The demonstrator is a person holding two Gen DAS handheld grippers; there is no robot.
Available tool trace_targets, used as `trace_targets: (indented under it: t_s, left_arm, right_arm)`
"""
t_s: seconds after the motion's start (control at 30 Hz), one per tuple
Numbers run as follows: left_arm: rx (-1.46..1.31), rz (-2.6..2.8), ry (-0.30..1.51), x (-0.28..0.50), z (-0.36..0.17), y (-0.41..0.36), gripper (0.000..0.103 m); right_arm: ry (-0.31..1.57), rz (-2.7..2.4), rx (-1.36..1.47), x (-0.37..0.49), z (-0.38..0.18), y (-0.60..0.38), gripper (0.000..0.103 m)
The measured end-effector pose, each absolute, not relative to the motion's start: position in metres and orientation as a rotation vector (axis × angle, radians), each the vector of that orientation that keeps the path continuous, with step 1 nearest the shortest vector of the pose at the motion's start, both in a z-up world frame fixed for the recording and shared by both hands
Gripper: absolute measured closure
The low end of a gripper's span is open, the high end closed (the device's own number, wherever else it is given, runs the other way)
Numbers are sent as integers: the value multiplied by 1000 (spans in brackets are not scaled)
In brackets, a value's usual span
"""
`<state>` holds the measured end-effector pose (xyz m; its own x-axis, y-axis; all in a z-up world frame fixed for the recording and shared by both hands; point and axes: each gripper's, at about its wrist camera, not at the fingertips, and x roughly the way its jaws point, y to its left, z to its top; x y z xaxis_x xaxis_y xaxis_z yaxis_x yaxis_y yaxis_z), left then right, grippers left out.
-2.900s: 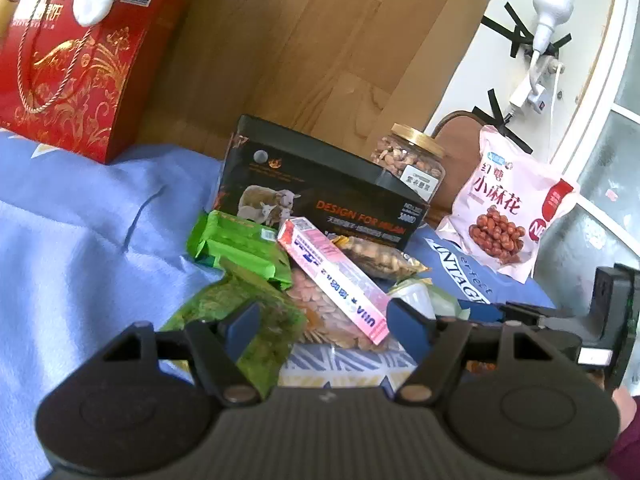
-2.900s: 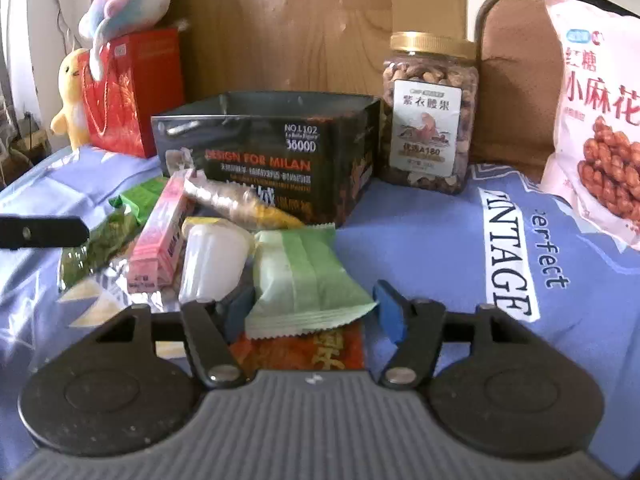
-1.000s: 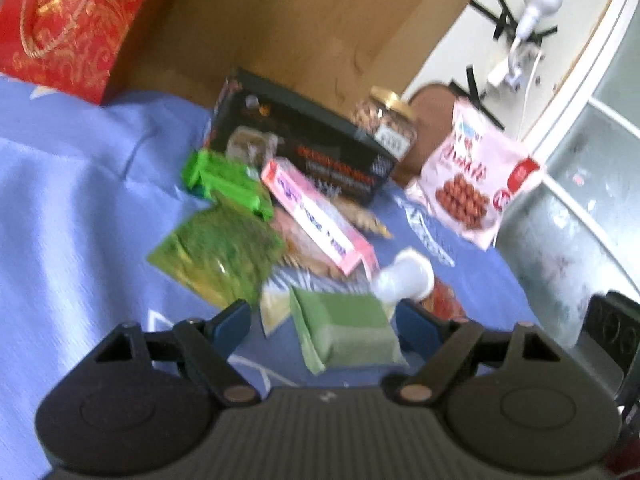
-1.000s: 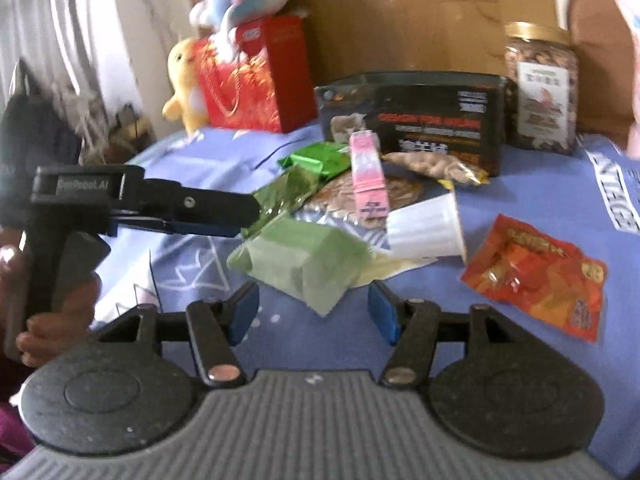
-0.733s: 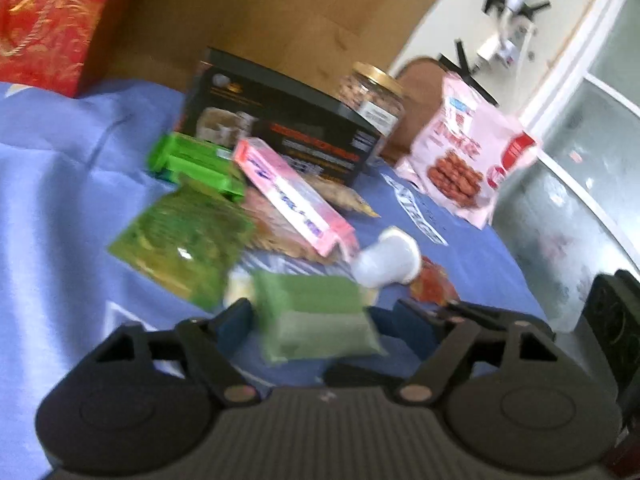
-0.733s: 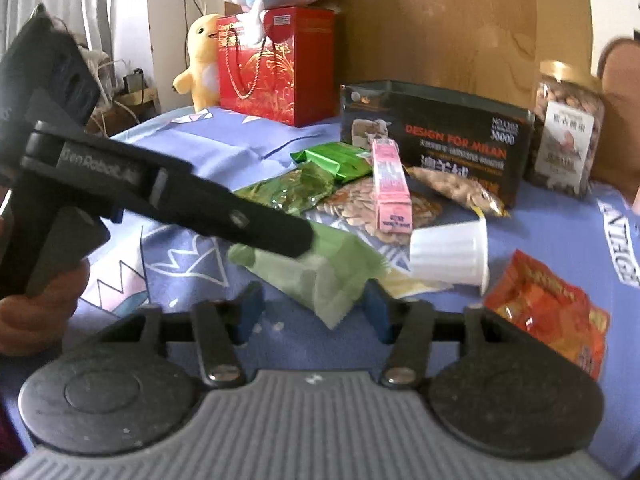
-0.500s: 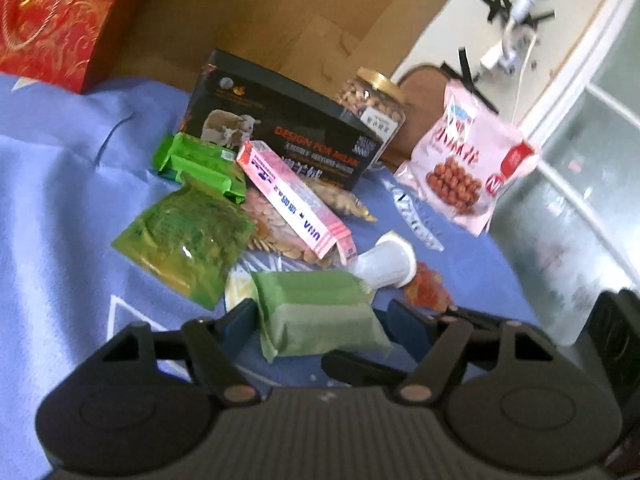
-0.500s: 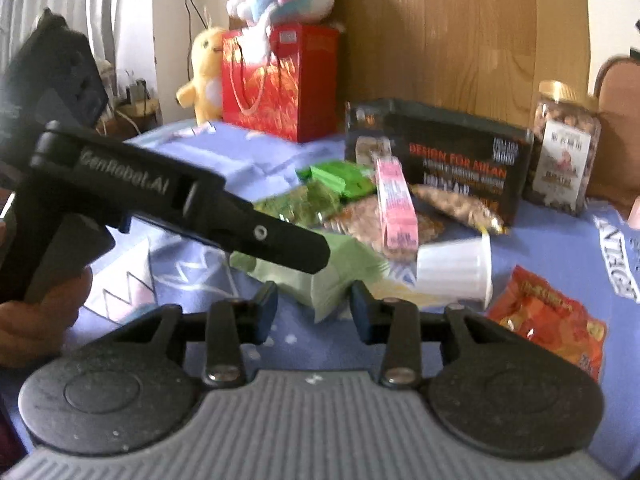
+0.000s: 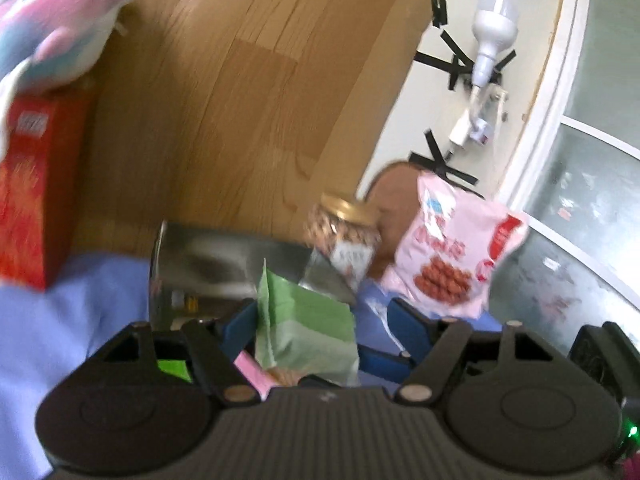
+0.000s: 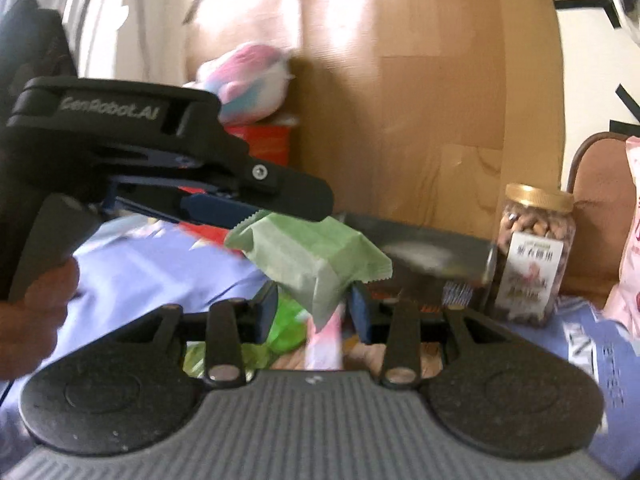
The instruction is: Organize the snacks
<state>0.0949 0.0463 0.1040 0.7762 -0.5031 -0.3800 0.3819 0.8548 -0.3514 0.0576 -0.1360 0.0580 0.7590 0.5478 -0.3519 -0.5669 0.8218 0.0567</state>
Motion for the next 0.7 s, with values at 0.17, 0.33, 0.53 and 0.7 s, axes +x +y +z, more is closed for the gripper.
trace_targets:
  t_s: [0.17,0.33,0.53,0.7]
  left_arm:
    - [-278,-455,496,153,104,41,30]
    - [-293,-412,529,171,90,45,28]
    - [-409,-378,505,137,78,87,23]
    - [-452,-369,579,117,56,96,23]
  right_arm:
    - [407,570,-36,111,57,-131,60]
    - [409,512,-8,122,51,-140,56]
    - [487,618,92,83,38,-159,56]
    - [592,680,-56,58,12,-136,65]
